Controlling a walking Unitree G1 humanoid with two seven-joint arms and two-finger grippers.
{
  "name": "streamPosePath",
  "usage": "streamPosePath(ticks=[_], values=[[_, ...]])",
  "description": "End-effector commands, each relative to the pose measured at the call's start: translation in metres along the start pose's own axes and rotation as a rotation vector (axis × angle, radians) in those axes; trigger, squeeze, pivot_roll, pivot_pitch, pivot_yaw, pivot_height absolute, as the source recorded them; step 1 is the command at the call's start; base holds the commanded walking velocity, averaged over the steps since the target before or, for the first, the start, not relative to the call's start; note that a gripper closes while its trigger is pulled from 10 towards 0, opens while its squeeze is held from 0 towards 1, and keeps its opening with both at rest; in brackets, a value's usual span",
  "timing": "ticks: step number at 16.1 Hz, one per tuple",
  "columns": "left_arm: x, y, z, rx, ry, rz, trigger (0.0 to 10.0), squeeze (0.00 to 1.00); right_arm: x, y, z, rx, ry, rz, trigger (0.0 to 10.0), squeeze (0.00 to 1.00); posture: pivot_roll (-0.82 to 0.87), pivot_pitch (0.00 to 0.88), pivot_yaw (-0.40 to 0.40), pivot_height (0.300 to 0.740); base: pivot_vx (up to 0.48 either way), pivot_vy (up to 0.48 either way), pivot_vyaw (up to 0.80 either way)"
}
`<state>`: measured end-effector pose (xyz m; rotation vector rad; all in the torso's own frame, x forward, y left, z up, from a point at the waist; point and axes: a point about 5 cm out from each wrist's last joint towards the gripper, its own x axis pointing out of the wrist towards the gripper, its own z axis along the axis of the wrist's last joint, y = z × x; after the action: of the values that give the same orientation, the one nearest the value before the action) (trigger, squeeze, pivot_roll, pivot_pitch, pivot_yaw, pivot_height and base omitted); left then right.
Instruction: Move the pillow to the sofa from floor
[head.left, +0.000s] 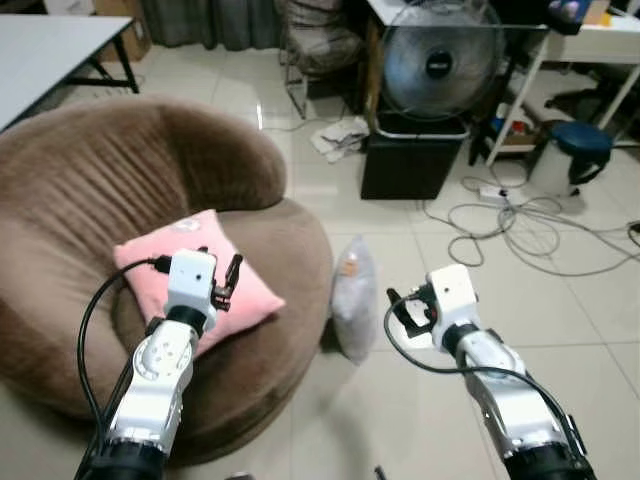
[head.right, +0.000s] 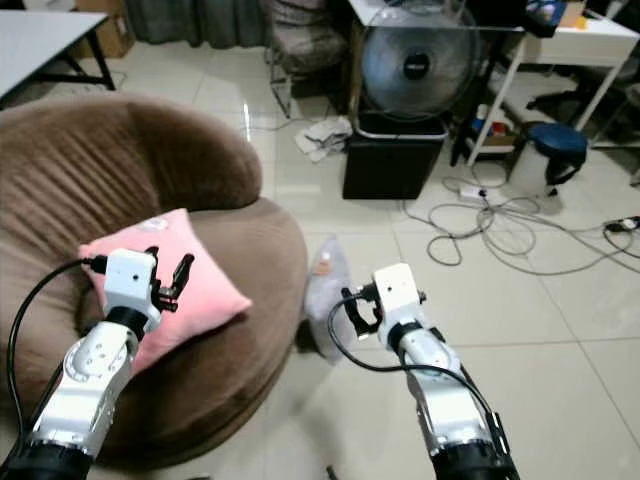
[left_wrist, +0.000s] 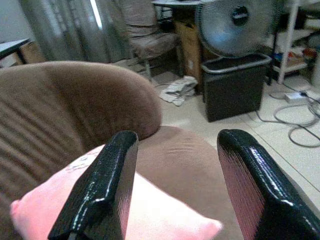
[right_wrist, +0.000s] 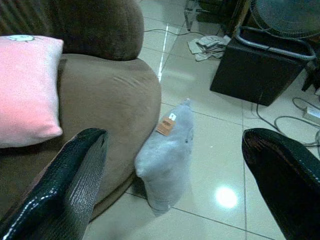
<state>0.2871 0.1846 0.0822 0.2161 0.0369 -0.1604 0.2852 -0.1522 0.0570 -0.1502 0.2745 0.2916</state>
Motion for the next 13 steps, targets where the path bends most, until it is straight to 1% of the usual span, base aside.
streamPosePath(ticks=[1,2,4,7,9,11,13], values=[[-0.002,-0.016,-0.006,0.027,0.036,-0.072,10.0,0.0,0.001,-0.004,-0.005,-0.001,0.027,-0.038,10.0,0.0,0.07,0.0,-0.001,0.74,0.0,-0.42,0.0],[-0.002,-0.02,-0.007,0.046,0.049,-0.087,10.0,0.0,0.003,-0.003,-0.004,0.008,0.024,-0.055,10.0,0.0,0.06,0.0,0.005,0.74,0.0,-0.442,0.0],[0.001,-0.022,-0.007,0.052,0.06,-0.088,10.0,0.0,0.007,-0.003,-0.003,-0.009,0.037,-0.079,10.0,0.0,0.05,0.0,0.015,0.74,0.0,-0.446,0.0],[0.008,-0.02,-0.004,0.061,0.058,-0.081,10.0,0.0,0.008,-0.01,-0.001,-0.014,0.034,-0.104,10.0,0.0,0.04,0.0,0.022,0.74,0.0,-0.447,0.0],[0.01,-0.019,-0.002,0.061,0.056,-0.078,10.0,0.0,0.009,-0.013,-0.001,-0.014,0.033,-0.118,10.0,0.0,0.03,0.0,0.024,0.74,0.0,-0.444,0.0],[0.013,-0.017,-0.003,0.023,0.072,-0.066,10.0,0.0,0.01,-0.014,0.0,-0.012,0.03,-0.125,10.0,0.0,0.03,0.0,0.027,0.74,0.0,0.0,0.0],[0.014,-0.013,-0.003,0.009,0.068,-0.052,10.0,0.0,0.011,-0.012,0.001,-0.009,0.025,-0.122,10.0,0.0,0.03,0.0,0.025,0.74,0.0,0.48,0.0]])
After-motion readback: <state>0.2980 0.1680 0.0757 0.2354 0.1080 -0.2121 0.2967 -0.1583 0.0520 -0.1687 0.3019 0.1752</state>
